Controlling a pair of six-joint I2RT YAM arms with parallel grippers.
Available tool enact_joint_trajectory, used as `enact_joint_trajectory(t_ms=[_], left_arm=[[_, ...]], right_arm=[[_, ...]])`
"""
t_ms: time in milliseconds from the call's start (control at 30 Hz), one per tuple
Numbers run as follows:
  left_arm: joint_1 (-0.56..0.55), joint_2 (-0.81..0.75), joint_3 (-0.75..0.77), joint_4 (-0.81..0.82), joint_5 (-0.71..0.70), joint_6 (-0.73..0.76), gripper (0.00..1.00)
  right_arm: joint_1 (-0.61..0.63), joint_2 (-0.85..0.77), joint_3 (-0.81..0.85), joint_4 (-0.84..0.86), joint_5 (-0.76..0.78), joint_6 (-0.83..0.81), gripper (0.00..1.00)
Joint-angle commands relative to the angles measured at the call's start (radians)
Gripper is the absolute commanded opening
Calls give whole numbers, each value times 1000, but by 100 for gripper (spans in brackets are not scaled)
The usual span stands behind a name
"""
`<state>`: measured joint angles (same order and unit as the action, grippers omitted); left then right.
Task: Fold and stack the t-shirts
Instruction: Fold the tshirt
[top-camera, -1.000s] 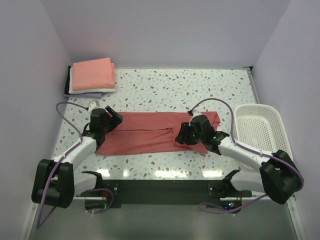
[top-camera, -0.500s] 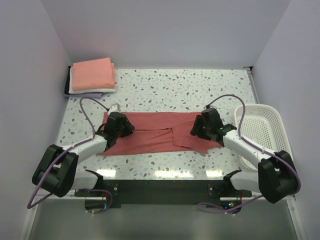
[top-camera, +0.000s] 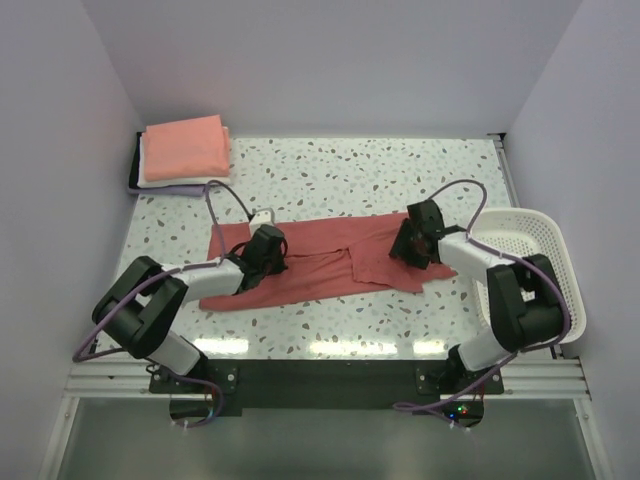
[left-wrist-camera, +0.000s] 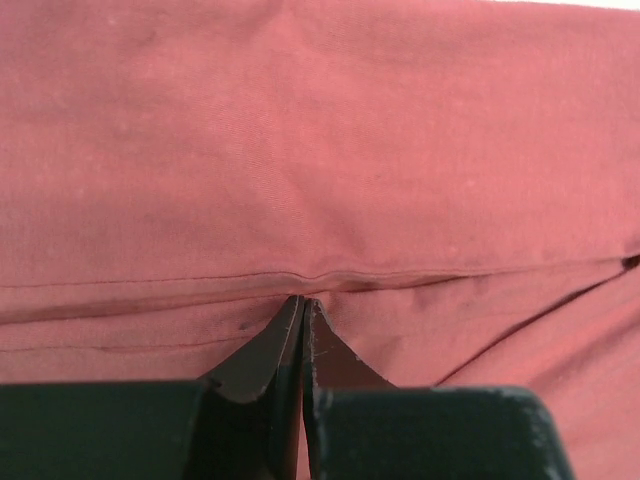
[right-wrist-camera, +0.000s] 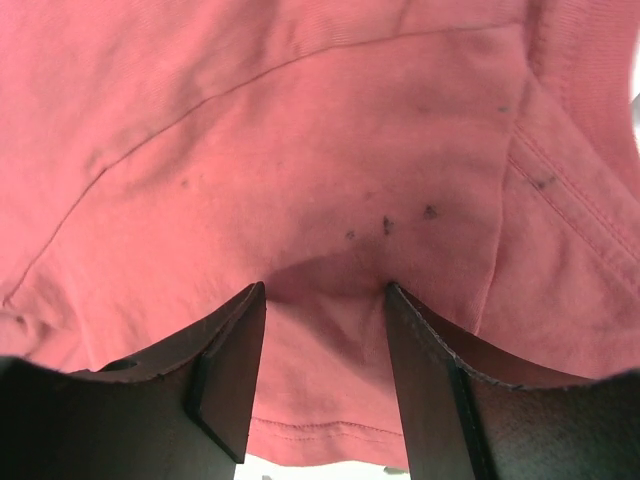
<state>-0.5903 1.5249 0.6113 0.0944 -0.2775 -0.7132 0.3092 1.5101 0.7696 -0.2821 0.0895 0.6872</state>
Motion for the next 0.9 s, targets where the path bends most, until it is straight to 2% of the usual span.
enact_joint_trajectory(t_ms=[0, 233, 400, 600, 700, 867], left_arm=[[-57, 53, 2, -58, -48, -8, 6], [-183, 29, -13, -74, -51, -104, 5], [-322, 0, -44, -58, -32, -273, 6], [-480, 24, -33, 17, -11, -482, 13], [-503, 49, 8, 79, 27, -477, 19], [-496, 49, 149, -38, -25, -362, 34]], right_arm=[[-32, 86, 91, -22, 33, -41, 55], [-32, 326, 377, -127, 50, -138, 55], [-32, 518, 661, -235, 1, -225, 56], [-16, 722, 891, -296, -31, -288, 56], [1, 815, 1017, -328, -39, -320, 56], [25, 930, 1238, -391, -34, -376, 58]])
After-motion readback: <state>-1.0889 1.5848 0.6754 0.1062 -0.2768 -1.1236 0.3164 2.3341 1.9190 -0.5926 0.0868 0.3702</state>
